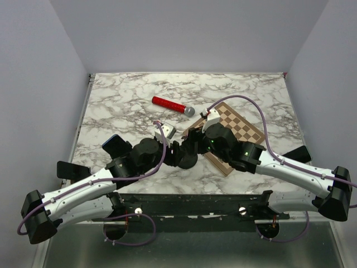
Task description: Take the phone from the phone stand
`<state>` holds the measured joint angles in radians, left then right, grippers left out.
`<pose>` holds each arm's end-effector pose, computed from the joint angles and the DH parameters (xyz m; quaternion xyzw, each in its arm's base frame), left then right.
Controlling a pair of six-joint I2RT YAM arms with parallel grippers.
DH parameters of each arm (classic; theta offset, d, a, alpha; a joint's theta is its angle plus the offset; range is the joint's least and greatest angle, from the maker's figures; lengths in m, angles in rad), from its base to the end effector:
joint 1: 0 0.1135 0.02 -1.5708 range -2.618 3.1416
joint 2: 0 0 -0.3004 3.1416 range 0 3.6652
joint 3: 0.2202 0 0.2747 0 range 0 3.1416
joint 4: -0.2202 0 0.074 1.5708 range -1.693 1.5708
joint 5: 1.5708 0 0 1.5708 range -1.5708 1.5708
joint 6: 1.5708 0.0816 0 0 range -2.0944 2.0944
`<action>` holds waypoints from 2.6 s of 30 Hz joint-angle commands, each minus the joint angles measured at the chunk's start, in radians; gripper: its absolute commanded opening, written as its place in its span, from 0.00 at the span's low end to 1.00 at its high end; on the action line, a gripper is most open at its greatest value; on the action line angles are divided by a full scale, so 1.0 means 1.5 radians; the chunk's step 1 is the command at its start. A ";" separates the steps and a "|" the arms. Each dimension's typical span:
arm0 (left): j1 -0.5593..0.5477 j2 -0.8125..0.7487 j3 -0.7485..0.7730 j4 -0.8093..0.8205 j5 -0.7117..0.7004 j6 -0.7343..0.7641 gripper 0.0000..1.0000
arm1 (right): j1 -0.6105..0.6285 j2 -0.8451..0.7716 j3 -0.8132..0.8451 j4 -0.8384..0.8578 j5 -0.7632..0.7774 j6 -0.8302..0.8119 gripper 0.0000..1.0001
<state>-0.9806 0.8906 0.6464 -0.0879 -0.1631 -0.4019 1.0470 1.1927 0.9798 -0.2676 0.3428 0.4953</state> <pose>0.1511 -0.2018 0.2901 0.1862 0.7913 -0.3177 0.4880 0.1826 0.2613 0.3250 -0.1444 0.8348 0.2515 0.4681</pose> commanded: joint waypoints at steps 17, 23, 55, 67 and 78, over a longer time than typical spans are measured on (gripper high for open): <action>0.005 -0.004 -0.017 0.101 0.074 0.062 0.16 | 0.004 0.030 0.007 0.019 -0.026 0.008 0.01; 0.005 -0.012 -0.027 0.098 0.087 0.061 0.00 | 0.004 0.029 0.000 0.011 0.029 -0.036 0.01; 0.060 -0.008 -0.063 0.074 0.210 0.036 0.00 | -0.148 0.017 -0.072 0.129 -0.268 -0.199 0.01; 0.073 -0.027 -0.093 0.069 0.190 0.014 0.00 | -0.185 -0.025 -0.108 0.208 -0.402 -0.213 0.01; 0.073 -0.054 -0.120 0.063 0.134 -0.047 0.00 | -0.185 -0.004 -0.100 0.203 -0.207 -0.140 0.01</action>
<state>-0.8787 0.8474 0.5152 0.1310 0.0818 -0.3985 0.7998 1.1831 0.8394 0.0311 -0.2100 0.2329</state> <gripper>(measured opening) 0.361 0.795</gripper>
